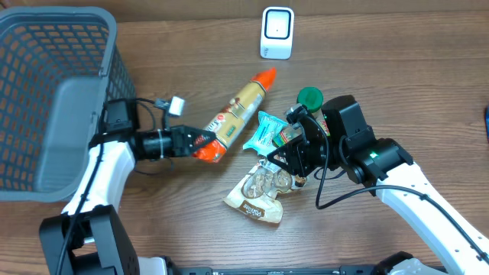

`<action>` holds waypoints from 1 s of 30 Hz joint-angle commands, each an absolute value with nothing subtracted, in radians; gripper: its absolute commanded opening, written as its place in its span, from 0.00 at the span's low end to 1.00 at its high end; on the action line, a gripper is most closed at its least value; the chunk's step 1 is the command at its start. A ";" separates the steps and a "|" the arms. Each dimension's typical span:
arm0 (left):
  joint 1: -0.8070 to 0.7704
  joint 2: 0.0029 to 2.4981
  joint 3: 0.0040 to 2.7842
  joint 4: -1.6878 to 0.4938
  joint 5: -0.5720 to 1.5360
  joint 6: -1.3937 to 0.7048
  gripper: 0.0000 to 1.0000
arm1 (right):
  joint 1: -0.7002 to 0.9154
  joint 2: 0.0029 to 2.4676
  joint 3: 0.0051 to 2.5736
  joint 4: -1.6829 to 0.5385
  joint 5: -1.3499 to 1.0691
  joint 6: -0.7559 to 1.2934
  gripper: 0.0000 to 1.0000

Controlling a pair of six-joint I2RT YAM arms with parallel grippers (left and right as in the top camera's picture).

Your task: Scan the item barcode

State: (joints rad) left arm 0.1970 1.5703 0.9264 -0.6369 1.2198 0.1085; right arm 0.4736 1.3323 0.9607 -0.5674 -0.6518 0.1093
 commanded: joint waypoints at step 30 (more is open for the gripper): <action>0.142 1.523 1.036 -0.327 1.580 -0.158 0.04 | 0.443 1.456 0.955 -0.232 -0.685 0.272 1.00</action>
State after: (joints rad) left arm 0.1673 1.5703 0.9573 -0.3817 1.4231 -0.0551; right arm 0.4458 1.4181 0.9588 -0.2470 -0.6472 0.2367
